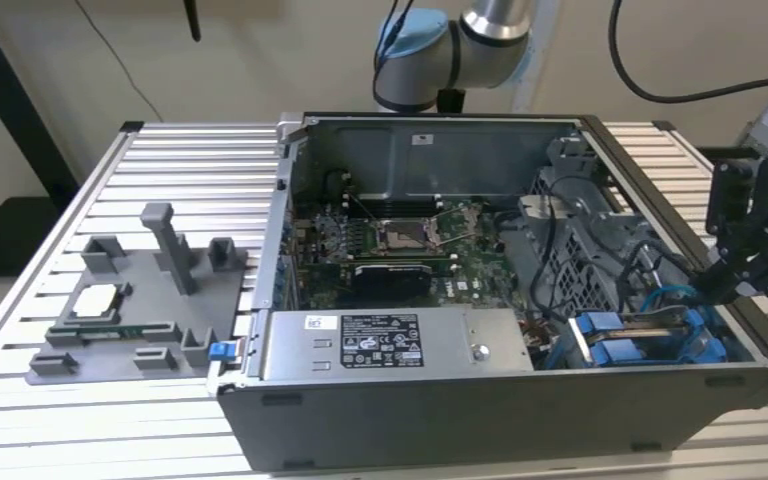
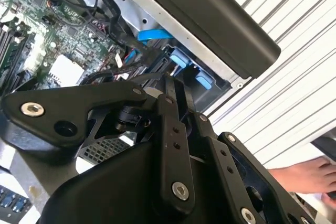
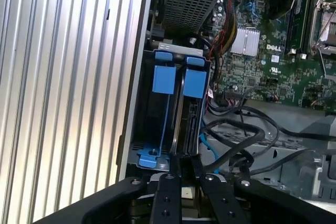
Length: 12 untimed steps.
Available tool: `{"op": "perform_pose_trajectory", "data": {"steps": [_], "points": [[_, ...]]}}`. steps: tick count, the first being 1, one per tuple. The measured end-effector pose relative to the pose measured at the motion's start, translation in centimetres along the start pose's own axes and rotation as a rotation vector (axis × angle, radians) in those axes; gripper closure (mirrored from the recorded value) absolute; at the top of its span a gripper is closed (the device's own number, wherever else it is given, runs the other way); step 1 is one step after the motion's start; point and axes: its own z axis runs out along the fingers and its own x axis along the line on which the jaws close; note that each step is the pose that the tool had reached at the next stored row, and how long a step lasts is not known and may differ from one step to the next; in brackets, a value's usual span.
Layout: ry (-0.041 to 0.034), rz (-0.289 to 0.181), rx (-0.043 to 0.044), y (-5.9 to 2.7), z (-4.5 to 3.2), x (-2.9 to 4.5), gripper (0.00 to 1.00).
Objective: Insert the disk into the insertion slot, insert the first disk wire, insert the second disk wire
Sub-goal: 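Insert the first disk wire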
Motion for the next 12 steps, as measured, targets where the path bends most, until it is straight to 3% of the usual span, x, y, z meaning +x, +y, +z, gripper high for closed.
{"op": "perform_pose_trajectory", "data": {"steps": [3,12], "points": [[-0.0006,0.001,-0.0036,-0.47,0.09,0.07,1.00],[-0.0032,0.061,0.0004,-0.11,0.73,0.02,1.00]]}}
